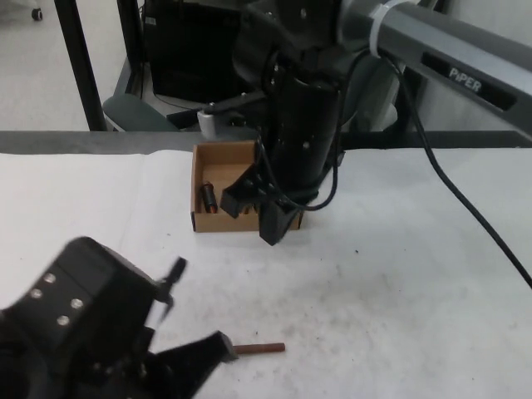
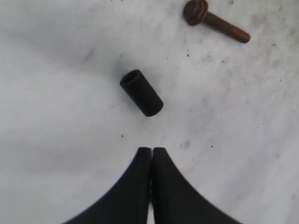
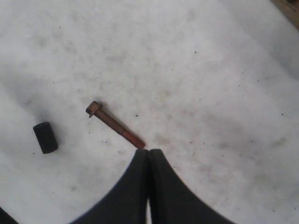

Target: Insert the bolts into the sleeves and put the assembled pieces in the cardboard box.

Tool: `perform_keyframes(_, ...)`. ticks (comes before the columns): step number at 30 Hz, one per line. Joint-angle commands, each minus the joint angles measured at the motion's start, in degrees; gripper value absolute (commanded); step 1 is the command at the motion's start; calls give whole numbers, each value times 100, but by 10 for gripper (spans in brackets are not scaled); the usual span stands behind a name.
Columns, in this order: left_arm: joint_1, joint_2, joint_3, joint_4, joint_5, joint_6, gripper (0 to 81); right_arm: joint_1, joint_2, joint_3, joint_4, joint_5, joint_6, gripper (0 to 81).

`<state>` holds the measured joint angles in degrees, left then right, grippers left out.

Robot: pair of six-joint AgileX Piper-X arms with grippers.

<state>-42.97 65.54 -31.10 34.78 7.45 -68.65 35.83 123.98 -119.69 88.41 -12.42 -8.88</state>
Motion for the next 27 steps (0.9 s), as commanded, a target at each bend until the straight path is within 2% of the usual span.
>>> perform_keyframes(1,-42,354,-58,-237,496,-34,3,-17,-223,234,59,-55,-76,3)
perform_keyframes(5,-22,803,-58,-573,1419,-34,129,-104,-324,342,59,-77,-49,3)
perform_keyframes(7,-22,959,-58,-677,1717,-113,230,-184,-383,369,59,-75,-49,3)
perform_keyframes(10,-22,1053,-58,-710,1742,-618,388,-355,-481,368,59,-85,-23,3)
perform_keyframes(12,-22,1057,-58,-710,1475,-991,459,-497,-540,368,59,-155,-10,3)
perform_keyframes(18,-22,1057,-81,-710,578,-1731,443,-764,-616,368,59,-354,111,3)
perform_keyframes(23,-22,1099,-262,-659,-274,-1799,443,-792,-629,368,59,-575,152,3)
perform_keyframes(27,9,1379,-455,-579,-308,-1799,424,-792,-629,368,59,-703,206,3)
